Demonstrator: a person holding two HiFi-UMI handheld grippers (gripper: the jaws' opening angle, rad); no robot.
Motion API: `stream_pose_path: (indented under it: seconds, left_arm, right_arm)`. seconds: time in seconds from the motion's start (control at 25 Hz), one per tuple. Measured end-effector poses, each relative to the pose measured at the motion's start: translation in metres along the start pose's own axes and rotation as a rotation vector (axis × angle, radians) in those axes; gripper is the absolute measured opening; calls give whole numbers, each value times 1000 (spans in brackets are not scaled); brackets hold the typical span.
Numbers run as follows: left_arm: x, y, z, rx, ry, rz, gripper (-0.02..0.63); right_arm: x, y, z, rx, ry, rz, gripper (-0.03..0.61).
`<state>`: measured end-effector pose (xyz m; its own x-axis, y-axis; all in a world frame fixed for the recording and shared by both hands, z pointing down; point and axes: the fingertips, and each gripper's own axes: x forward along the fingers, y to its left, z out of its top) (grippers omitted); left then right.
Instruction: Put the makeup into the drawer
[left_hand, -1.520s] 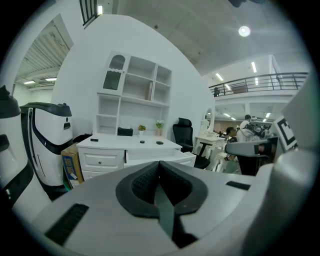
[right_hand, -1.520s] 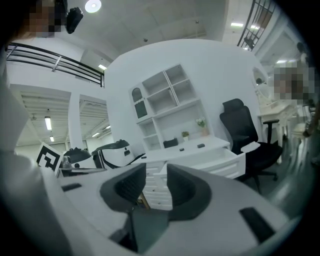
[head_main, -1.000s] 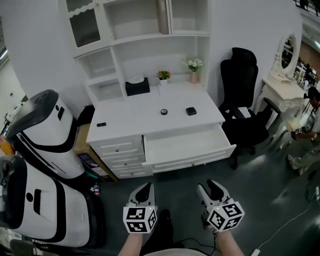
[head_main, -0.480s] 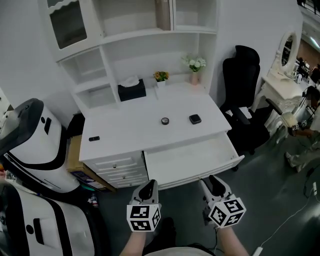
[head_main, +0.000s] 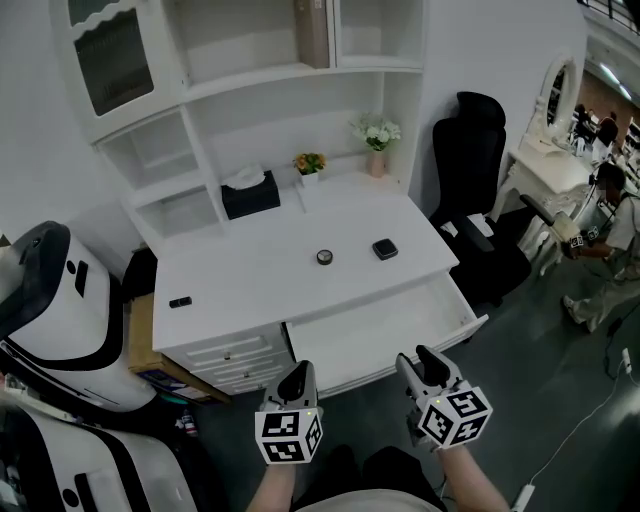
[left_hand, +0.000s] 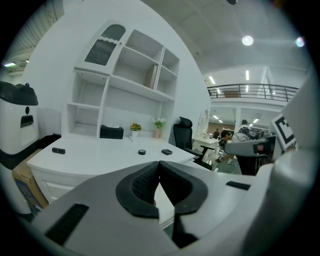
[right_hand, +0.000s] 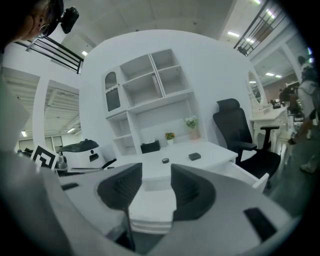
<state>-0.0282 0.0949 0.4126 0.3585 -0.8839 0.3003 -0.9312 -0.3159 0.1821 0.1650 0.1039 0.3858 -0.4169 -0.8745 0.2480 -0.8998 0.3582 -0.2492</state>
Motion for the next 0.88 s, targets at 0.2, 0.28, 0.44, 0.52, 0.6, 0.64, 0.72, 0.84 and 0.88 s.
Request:
stream_pose_path:
  seconds: [0.2,0.28,0.44,0.52,0.6,0.64,0.72,0.84,0.88]
  left_arm:
    - [7,4,3,1,4,-15,3]
    - [10,7,5,-5,3,-13,3]
    - [19,9,9,-16,2,-10,3]
    - [25,9,10,-17,2,-8,3]
    - [31,11,12,-17,2,-3,3]
    - [35,12,12,-17,3,2,3]
    - [44,15,15,-16,6,13,3]
    - [61,20,20,-14,9,30,3]
    - [68,21,22,-15,11,35,3]
  right_arm:
    - [9,-2,4,-3,8,-13,164]
    - [13,-5,6,-6,15,-18,164]
    - [26,-18,9,-1,37,-27,214]
    - [35,-26,11,3,42,-30,219]
    - [44,-35,13,3,45,-32,219]
    - [50,-40,14,3,46,-32,221]
    - [64,-49,18,1,48,-29,224]
    - [87,-64,25,-6,53,-19,231]
    - [96,-69,27,-10,56,-15,233]
